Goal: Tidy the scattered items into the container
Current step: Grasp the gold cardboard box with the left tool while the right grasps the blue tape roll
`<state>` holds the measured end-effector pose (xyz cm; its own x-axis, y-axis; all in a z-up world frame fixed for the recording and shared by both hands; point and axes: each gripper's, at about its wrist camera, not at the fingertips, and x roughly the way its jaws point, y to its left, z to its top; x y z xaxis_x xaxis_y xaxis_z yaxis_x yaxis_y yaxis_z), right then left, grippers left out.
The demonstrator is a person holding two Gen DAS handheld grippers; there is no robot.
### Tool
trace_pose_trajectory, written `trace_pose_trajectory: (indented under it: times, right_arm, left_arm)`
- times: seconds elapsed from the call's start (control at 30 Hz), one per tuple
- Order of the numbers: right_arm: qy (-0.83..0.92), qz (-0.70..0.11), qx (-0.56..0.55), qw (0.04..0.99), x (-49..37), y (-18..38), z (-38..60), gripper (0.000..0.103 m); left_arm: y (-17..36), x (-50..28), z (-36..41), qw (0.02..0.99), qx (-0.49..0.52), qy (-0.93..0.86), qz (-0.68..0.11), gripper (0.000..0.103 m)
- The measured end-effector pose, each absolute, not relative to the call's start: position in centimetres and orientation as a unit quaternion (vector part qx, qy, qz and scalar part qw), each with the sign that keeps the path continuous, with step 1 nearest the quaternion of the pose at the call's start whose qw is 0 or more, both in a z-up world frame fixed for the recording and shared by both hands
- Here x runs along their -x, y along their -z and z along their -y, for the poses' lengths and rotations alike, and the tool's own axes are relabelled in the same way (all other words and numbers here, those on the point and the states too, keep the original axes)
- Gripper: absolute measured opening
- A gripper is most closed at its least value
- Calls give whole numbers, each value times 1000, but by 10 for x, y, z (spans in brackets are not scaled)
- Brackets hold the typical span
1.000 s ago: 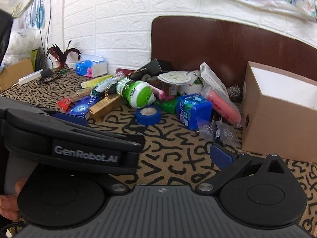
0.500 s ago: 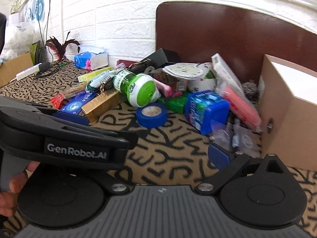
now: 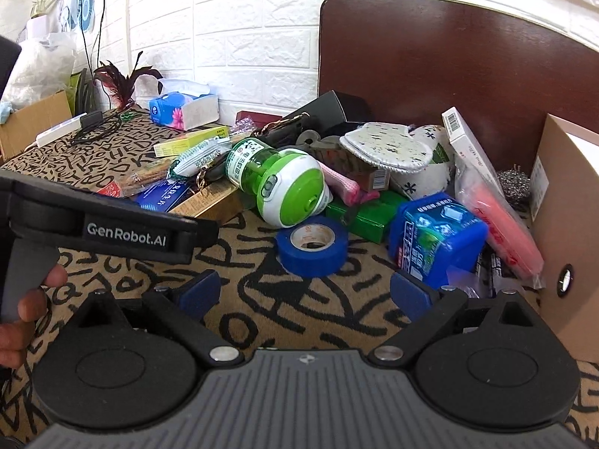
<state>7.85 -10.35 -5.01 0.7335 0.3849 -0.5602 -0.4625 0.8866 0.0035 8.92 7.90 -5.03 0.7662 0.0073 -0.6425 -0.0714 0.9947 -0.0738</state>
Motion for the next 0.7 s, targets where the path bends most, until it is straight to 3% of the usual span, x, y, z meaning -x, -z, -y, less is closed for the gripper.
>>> trace_pose_trajectory:
  times: [0.37,0.7]
  right_arm:
    - [-218,-301,73,926,-105,61,92,90]
    - [-212,-312,73,923,-126,69,85,80]
  left_arm:
    - [60,-115,-88,932,38,-7,-360,69]
    - [71,-127,-95,922,62,-2,-381,66]
